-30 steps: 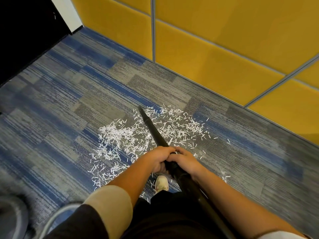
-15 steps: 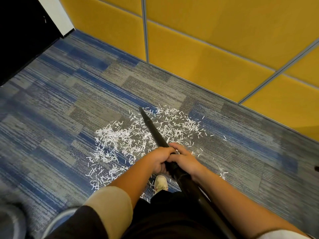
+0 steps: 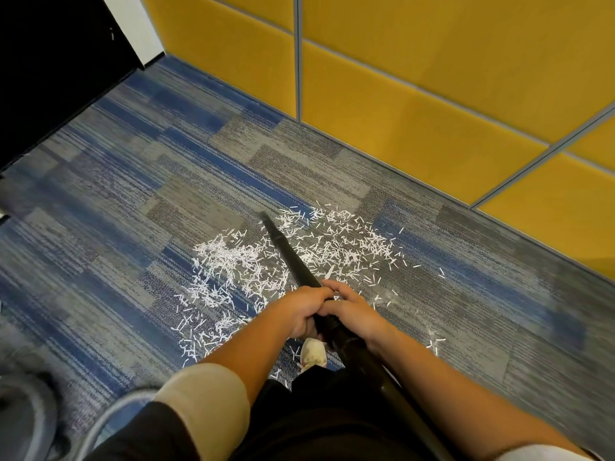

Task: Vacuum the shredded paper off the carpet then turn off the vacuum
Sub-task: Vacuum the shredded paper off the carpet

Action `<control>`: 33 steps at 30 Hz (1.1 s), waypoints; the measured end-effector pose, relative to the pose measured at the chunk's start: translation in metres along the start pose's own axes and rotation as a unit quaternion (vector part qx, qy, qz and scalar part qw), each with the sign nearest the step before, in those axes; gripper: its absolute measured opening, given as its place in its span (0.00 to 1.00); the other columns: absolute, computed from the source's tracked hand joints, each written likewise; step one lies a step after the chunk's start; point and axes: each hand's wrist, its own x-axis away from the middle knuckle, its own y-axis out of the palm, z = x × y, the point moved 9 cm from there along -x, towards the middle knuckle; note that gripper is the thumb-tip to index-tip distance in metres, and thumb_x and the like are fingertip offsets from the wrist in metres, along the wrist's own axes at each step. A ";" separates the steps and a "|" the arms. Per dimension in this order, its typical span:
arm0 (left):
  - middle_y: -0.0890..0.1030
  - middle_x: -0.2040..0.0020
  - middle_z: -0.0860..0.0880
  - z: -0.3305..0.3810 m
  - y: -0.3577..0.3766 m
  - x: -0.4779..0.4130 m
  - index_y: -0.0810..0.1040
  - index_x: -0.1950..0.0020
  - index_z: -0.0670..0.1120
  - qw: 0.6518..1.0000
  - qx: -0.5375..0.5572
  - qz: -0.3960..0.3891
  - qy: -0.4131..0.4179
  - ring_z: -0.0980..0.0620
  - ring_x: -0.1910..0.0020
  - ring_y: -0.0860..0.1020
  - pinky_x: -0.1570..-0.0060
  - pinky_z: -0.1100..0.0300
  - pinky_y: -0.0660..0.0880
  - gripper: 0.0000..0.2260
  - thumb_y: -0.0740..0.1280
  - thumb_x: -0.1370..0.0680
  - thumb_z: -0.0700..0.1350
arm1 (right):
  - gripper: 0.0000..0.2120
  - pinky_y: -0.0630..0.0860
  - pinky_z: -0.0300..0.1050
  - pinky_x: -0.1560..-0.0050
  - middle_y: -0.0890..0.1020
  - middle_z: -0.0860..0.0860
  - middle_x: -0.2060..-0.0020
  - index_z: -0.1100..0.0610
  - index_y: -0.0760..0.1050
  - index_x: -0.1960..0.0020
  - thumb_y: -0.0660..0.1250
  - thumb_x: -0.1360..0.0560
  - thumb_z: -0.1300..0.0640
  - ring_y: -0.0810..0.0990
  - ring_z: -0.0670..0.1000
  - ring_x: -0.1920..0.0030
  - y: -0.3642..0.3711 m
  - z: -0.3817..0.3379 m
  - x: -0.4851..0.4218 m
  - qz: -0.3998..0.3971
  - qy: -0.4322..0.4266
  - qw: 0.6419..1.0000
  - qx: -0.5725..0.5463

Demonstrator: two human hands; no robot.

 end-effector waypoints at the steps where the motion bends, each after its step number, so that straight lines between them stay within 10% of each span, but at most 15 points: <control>1: 0.78 0.63 0.42 0.001 0.004 -0.001 0.69 0.52 0.44 1.000 -0.001 -0.003 -0.001 0.46 0.69 0.79 0.70 0.54 0.77 0.05 0.58 0.18 0.44 | 0.25 0.74 0.38 0.75 0.78 0.57 0.63 0.51 0.69 0.34 0.63 0.27 0.69 0.76 0.53 0.72 -0.003 0.000 0.001 0.004 -0.002 1.000 -0.007; 27: 0.79 0.59 0.41 -0.002 -0.016 -0.010 0.70 0.46 0.43 0.999 0.042 0.009 0.007 0.44 0.61 0.80 0.50 0.46 0.77 0.07 0.58 0.18 0.45 | 0.25 0.76 0.40 0.72 0.78 0.56 0.62 0.50 0.69 0.34 0.64 0.28 0.69 0.77 0.52 0.69 0.011 -0.008 -0.011 -0.032 0.001 0.998 0.046; 33: 0.79 0.60 0.42 -0.007 -0.034 -0.006 0.70 0.50 0.43 0.997 0.077 0.023 0.009 0.46 0.64 0.80 0.60 0.51 0.78 0.06 0.59 0.19 0.45 | 0.25 0.76 0.39 0.74 0.78 0.57 0.62 0.50 0.68 0.35 0.64 0.27 0.69 0.77 0.52 0.73 0.031 -0.012 -0.017 -0.062 0.009 0.995 0.073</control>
